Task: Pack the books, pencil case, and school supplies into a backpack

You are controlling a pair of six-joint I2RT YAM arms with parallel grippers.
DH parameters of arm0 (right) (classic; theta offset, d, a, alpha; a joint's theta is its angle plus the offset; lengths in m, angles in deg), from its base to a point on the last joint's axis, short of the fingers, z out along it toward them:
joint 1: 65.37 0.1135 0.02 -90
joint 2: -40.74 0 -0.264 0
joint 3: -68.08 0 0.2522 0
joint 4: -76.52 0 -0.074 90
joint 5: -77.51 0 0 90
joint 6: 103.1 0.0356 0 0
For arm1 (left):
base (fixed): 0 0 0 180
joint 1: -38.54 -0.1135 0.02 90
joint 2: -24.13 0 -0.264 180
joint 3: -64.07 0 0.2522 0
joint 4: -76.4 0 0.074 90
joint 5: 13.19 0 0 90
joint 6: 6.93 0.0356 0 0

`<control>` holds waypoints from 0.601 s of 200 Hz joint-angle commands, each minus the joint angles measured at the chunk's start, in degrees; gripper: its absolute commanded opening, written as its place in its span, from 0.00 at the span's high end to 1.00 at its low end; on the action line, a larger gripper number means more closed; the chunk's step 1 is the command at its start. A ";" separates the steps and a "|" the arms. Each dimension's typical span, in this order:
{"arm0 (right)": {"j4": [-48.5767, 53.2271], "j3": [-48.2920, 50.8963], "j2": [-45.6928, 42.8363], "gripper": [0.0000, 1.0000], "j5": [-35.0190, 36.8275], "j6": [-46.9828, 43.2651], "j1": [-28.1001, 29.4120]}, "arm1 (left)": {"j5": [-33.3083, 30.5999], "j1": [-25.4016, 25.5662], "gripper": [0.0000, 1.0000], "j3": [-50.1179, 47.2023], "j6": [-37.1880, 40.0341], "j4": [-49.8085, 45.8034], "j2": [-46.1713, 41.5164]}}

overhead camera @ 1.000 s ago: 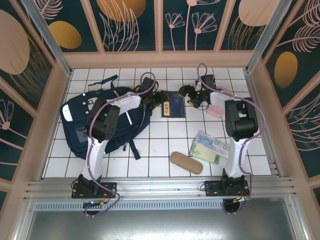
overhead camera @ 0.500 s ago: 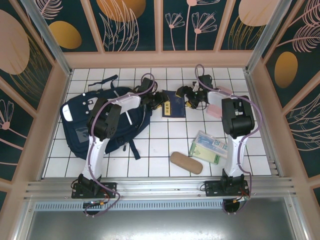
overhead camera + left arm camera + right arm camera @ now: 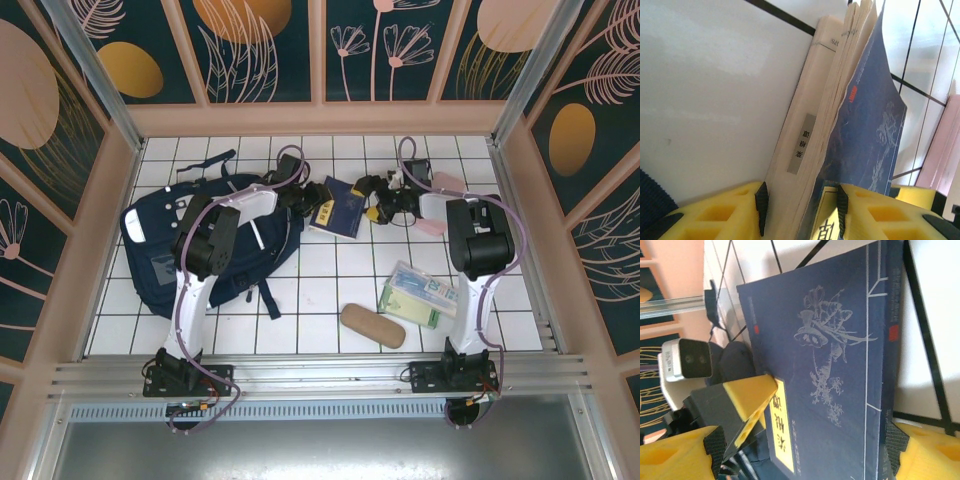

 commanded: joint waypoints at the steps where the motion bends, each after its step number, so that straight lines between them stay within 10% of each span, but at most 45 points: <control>1: -10.53 1.92 -3.15 0.17 -10.91 5.63 2.19 | 4.21 2.00 0.57 -1.50 1.10 0.35 2.62; 120: -24.75 7.19 -5.21 0.18 -11.20 12.67 2.49 | 5.10 2.00 0.58 -1.97 3.03 -0.65 2.61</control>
